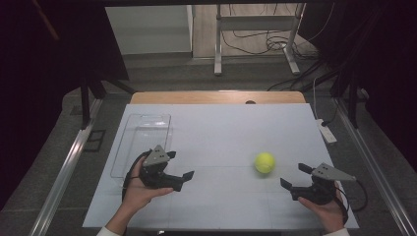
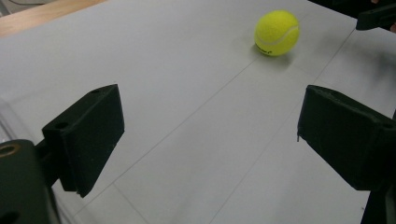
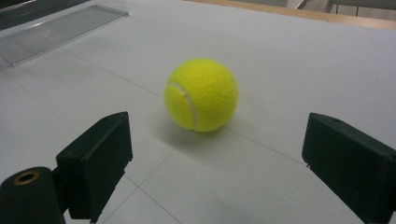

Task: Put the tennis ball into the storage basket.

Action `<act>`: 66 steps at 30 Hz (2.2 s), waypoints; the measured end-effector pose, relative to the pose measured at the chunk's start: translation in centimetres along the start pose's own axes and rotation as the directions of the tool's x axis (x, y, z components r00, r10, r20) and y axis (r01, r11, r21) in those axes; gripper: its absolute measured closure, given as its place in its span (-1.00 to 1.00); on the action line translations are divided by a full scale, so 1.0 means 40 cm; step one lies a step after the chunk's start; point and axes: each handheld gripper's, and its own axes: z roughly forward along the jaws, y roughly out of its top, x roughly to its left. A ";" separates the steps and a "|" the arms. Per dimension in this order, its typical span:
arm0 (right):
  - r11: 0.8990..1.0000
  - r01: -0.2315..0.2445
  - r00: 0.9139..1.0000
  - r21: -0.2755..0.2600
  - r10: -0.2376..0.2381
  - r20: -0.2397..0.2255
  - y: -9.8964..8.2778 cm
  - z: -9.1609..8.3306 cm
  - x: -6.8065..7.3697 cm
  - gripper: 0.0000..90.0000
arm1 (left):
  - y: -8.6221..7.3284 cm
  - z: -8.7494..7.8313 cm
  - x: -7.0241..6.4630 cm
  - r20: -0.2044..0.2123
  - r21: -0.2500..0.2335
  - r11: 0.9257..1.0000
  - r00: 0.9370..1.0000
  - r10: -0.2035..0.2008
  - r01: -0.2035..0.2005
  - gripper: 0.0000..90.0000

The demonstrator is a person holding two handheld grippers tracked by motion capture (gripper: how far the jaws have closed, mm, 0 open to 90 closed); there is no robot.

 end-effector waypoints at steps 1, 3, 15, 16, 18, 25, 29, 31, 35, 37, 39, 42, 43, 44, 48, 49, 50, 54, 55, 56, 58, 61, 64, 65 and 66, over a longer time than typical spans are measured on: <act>1.000 0.000 1.000 0.000 0.000 -0.001 0.000 0.000 0.000 -0.81 | 0.005 0.005 -0.002 0.002 0.002 1.000 1.000 0.004 -0.004 -0.82; 1.000 0.001 1.000 0.000 -0.001 -0.002 -0.001 0.000 0.000 -0.81 | 0.012 0.011 -0.004 0.002 0.005 1.000 1.000 0.006 -0.006 -0.82; 1.000 0.001 1.000 0.003 -0.001 -0.005 -0.002 0.000 -0.001 -0.81 | 0.032 0.045 -0.008 0.024 0.039 0.999 1.000 0.020 -0.021 -0.81; 1.000 0.002 1.000 0.003 -0.002 -0.004 -0.003 0.000 -0.001 -0.81 | 0.032 0.047 -0.008 0.026 0.040 0.999 0.999 0.021 -0.022 -0.81; 1.000 0.002 1.000 0.004 -0.002 -0.004 -0.003 0.000 -0.002 -0.81 | 0.032 0.049 -0.008 0.027 0.041 0.999 0.999 0.021 -0.022 -0.81; 1.000 0.004 1.000 0.010 -0.004 -0.009 -0.005 0.001 -0.001 -0.81 | 0.040 0.063 -0.009 0.049 0.055 0.998 0.998 0.027 -0.029 -0.81; 1.000 0.001 1.000 0.016 -0.001 -0.009 -0.007 0.005 -0.002 -0.81 | 0.047 0.073 -0.011 0.063 0.065 0.997 0.998 0.032 -0.036 -0.81; 1.000 0.004 1.000 0.016 -0.004 -0.011 -0.007 0.005 -0.002 -0.81 | 0.050 0.079 -0.013 0.066 0.069 0.997 0.997 0.034 -0.039 -0.81; 1.000 0.006 1.000 0.014 -0.006 -0.014 -0.007 0.005 -0.001 -0.81 | 0.054 0.088 -0.016 0.069 0.077 0.996 0.997 0.037 -0.042 -0.81; 1.000 0.006 1.000 0.014 -0.006 -0.014 -0.006 0.005 -0.001 -0.81 | 0.056 0.092 -0.015 0.070 0.080 0.996 0.997 0.039 -0.044 -0.81; 1.000 0.007 1.000 0.017 -0.007 -0.012 -0.006 0.006 -0.001 -0.81 | 0.058 0.098 -0.014 0.070 0.084 0.996 0.997 0.036 -0.042 -0.81; 1.000 0.004 1.000 0.018 -0.004 -0.013 -0.007 0.008 -0.002 -0.81 | 0.062 0.107 -0.014 0.069 0.090 0.995 0.997 0.036 -0.042 -0.80; 1.000 0.003 1.000 0.018 -0.003 -0.013 -0.007 0.008 -0.002 -0.81 | 0.064 0.110 -0.014 0.069 0.092 0.995 0.997 0.039 -0.045 -0.80; 1.000 0.003 1.000 0.018 -0.003 -0.012 -0.007 0.008 -0.002 -0.81 | 0.064 0.110 -0.014 0.069 0.092 0.995 0.997 0.039 -0.045 -0.80; 1.000 0.003 1.000 0.017 -0.003 -0.011 -0.006 0.006 -0.001 -0.81 | 0.069 0.123 -0.016 0.074 0.103 0.994 0.996 0.040 -0.048 -0.80; 1.000 0.003 1.000 0.016 -0.003 -0.012 -0.006 0.006 -0.001 -0.81 | 0.070 0.125 -0.017 0.074 0.105 0.993 0.996 0.041 -0.049 -0.80; 1.000 0.001 1.000 0.014 -0.001 -0.016 -0.006 0.006 -0.001 -0.81 | 0.070 0.127 -0.017 0.075 0.106 0.993 0.996 0.042 -0.049 -0.80; 1.000 0.000 1.000 0.014 0.000 -0.017 -0.005 0.008 0.000 -0.81 | 0.073 0.137 -0.016 0.076 0.110 0.993 0.996 0.040 -0.048 -0.80; 1.000 0.002 1.000 0.015 -0.002 -0.016 -0.004 0.008 0.001 -0.81 | 0.074 0.140 -0.016 0.077 0.111 0.993 0.996 0.040 -0.049 -0.80; 1.000 0.002 1.000 0.015 -0.002 -0.017 -0.004 0.007 0.001 -0.81 | 0.075 0.143 -0.016 0.078 0.113 0.992 0.996 0.042 -0.050 -0.80; 1.000 0.002 1.000 0.014 -0.002 -0.018 -0.004 0.007 0.002 -0.80 | 0.076 0.147 -0.017 0.079 0.115 0.992 0.996 0.043 -0.052 -0.80; 1.000 0.001 1.000 0.012 -0.001 -0.022 -0.003 0.008 0.003 -0.80 | 0.079 0.155 -0.018 0.084 0.119 0.991 0.995 0.045 -0.055 -0.80; 1.000 0.003 1.000 0.010 -0.003 -0.024 -0.002 0.008 0.004 -0.80 | 0.080 0.160 -0.017 0.086 0.119 0.991 0.995 0.046 -0.056 -0.80; 1.000 0.002 1.000 0.011 -0.002 -0.024 -0.002 0.008 0.004 -0.80 | 0.081 0.163 -0.017 0.088 0.121 0.991 0.995 0.046 -0.057 -0.80; 1.000 0.002 1.000 0.012 -0.002 -0.024 -0.003 0.008 0.003 -0.80 | 0.081 0.166 -0.017 0.088 0.122 0.991 0.995 0.046 -0.057 -0.79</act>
